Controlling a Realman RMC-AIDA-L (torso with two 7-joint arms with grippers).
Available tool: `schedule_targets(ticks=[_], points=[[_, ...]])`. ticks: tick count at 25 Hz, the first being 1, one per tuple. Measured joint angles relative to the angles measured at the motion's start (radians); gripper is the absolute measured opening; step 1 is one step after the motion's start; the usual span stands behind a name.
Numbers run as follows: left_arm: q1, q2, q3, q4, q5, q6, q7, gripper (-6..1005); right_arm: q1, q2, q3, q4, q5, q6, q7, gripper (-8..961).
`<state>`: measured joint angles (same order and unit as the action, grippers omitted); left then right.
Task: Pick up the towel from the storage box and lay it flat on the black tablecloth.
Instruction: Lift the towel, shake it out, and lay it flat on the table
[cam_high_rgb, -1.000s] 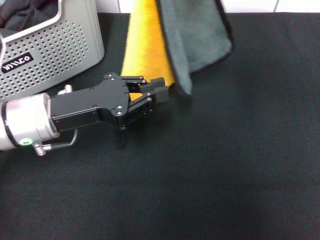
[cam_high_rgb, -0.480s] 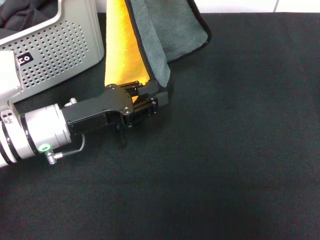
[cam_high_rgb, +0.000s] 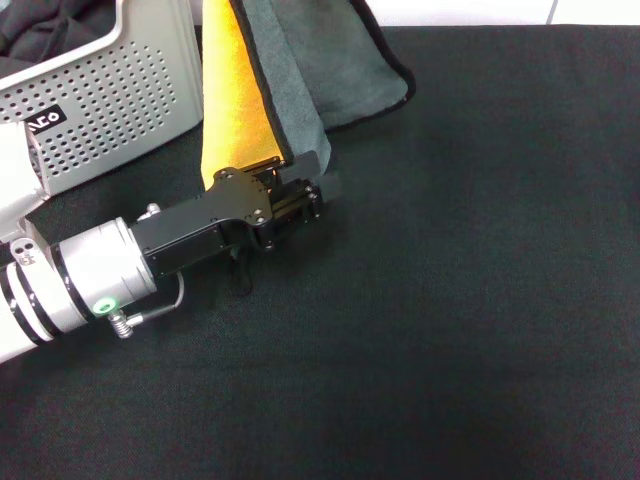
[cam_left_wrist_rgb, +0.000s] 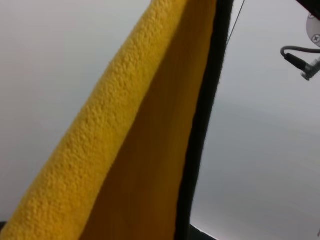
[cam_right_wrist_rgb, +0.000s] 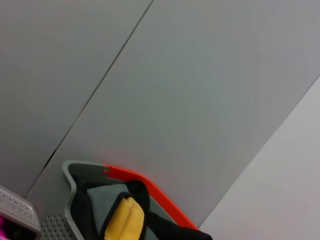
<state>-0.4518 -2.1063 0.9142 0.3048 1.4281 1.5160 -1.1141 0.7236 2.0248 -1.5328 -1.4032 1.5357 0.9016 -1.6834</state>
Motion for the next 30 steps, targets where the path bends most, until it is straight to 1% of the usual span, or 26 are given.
schedule_targets(ticks=[5, 9, 17, 30], points=[[-0.013, -0.001, 0.002, -0.035, -0.037, -0.025, 0.031, 458, -0.003, 0.0, -0.001, -0.003, 0.0, -0.001, -0.016, 15], [-0.017, 0.003, 0.004, -0.039, -0.034, -0.049, 0.031, 457, -0.004, 0.0, 0.005, -0.005, -0.001, -0.005, -0.025, 16], [0.025, 0.008, 0.011, -0.032, -0.045, -0.05, 0.03, 456, -0.02, -0.003, 0.018, -0.021, -0.002, -0.007, -0.031, 17], [0.035, 0.01, 0.015, -0.037, -0.034, -0.046, 0.027, 453, -0.073, -0.003, 0.025, -0.091, -0.002, -0.006, -0.038, 18]])
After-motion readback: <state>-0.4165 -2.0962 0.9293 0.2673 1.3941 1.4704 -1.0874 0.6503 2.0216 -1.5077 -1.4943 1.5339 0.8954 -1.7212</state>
